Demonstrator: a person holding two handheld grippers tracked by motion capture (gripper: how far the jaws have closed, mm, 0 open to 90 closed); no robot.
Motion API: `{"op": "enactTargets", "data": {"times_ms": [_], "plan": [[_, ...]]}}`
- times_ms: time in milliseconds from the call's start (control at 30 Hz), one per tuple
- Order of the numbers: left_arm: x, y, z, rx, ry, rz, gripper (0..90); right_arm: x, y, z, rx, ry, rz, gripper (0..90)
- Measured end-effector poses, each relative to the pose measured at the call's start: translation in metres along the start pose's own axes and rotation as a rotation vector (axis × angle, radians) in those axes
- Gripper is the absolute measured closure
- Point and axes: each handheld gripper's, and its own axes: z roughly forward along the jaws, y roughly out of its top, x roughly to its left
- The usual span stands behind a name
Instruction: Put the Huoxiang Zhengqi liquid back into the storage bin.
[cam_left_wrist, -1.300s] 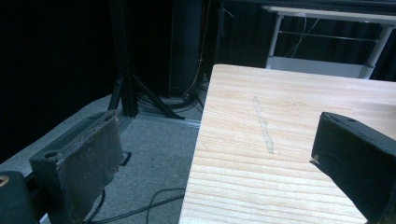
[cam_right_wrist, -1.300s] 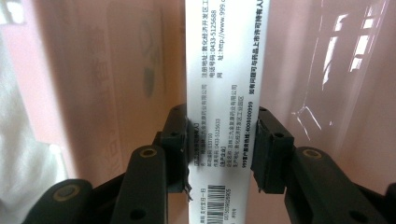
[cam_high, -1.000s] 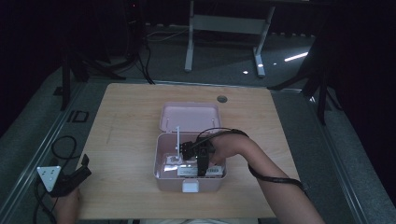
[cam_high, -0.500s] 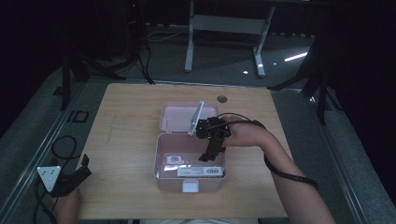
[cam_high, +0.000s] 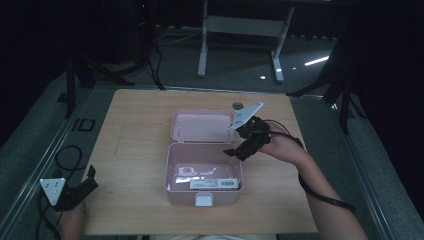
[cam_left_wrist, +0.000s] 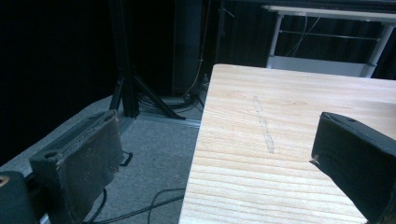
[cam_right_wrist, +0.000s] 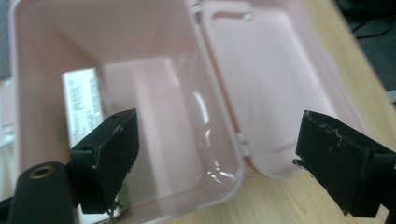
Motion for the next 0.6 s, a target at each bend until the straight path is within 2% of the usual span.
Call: {"op": "enactTargets", "data": {"times_ms": [67,133,333,500,600], "plan": [[0.000,0.000,0.000,0.000,0.001,0.002,2.1,-0.004,-0.009,-0.003,-0.035,-0.033,0.035,13.0],[0.000,0.000,0.000,0.000,0.001,0.002,2.1,-0.008,-0.018,-0.004,-0.055,-0.036,0.066,13.0],[0.000,0.000,0.000,0.000,0.001,0.001,2.1,-0.013,-0.043,0.002,-0.065,-0.071,0.118,12.6],[0.000,0.000,0.000,0.001,-0.001,-0.001,2.1,-0.023,-0.069,0.007,-0.131,-0.141,0.227,12.2],[0.000,0.000,0.000,0.000,-0.001,0.000,2.1,-0.031,-0.086,0.012,-0.136,-0.138,0.287,12.2]]}}
